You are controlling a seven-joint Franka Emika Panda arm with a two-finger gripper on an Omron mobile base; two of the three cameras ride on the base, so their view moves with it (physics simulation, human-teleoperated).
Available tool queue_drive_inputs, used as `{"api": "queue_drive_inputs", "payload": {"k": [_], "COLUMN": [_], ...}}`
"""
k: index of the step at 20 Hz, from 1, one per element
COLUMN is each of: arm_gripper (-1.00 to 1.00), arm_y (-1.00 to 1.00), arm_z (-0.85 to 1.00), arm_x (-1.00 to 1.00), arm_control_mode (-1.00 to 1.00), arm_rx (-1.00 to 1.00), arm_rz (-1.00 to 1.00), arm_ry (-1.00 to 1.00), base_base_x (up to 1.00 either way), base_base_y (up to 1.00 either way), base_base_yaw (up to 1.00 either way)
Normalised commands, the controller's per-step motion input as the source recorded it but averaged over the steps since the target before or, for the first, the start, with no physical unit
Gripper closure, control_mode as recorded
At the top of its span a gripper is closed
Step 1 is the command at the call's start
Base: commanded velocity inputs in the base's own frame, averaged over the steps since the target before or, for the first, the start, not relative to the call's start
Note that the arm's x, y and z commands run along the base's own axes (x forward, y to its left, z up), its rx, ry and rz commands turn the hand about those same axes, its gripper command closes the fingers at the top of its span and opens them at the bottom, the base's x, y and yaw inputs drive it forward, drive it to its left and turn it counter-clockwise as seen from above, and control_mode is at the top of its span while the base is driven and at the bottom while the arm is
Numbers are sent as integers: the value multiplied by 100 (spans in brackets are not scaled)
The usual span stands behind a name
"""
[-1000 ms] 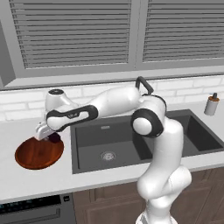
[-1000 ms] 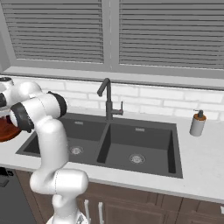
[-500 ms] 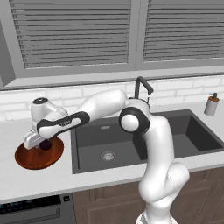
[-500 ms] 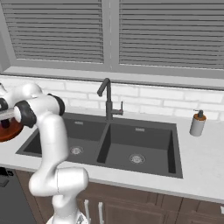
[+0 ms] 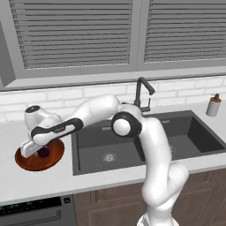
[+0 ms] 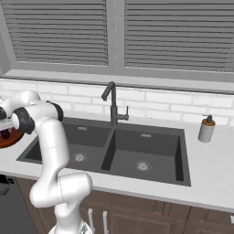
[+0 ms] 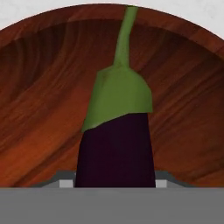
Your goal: Pick the eggplant from the sink and place it in the bowl. Then pick the bowl and place it in the microwave. Then close the microwave door and press the start button.
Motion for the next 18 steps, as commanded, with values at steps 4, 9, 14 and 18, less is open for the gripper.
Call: {"api": "queue_drive_inputs", "payload": {"k": [4, 9, 14, 18], "arm_gripper": [-100, -100, -100, -100], "arm_y": [0, 0, -4, -31], "arm_z": [-34, -7, 12, 36], "arm_x": [0, 0, -20, -34], "arm_control_mode": [-100, -100, -100, -100], "arm_rx": [-2, 0, 0, 2], "arm_rz": [0, 0, -2, -14], "arm_ry": [2, 0, -3, 0], "base_base_x": [0, 0, 0, 0], "base_base_y": [0, 0, 0, 0], "base_base_yaw": [0, 0, 0, 0]}}
